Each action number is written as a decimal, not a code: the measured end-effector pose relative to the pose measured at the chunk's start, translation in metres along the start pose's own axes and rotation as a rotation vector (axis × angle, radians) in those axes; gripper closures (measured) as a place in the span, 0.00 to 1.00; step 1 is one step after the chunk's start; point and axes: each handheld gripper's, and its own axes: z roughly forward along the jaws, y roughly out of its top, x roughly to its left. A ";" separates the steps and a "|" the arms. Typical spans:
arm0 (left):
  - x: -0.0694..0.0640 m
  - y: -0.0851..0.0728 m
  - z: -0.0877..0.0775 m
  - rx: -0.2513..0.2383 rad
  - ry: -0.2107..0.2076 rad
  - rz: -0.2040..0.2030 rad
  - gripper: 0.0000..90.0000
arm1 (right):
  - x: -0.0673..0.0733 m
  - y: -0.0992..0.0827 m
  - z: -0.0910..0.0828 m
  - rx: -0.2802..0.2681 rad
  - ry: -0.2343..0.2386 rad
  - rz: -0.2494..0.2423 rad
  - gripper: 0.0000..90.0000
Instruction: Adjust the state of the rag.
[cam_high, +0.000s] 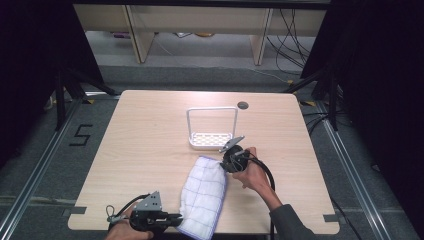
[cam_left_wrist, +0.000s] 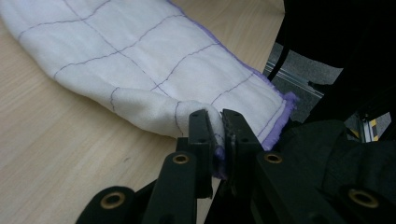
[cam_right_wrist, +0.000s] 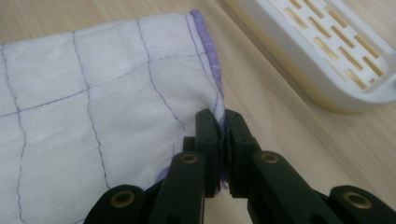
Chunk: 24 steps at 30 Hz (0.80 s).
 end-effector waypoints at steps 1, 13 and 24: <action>0.000 0.000 0.000 0.000 0.000 0.000 0.91 | 0.000 0.000 0.000 0.000 0.000 0.000 0.96; -0.009 0.002 0.014 0.017 -0.033 0.004 0.85 | -0.008 0.000 0.014 -0.060 0.008 0.060 0.83; 0.003 0.020 -0.006 -0.072 -0.029 -0.040 0.65 | -0.024 -0.014 -0.017 -0.126 -0.079 0.208 0.65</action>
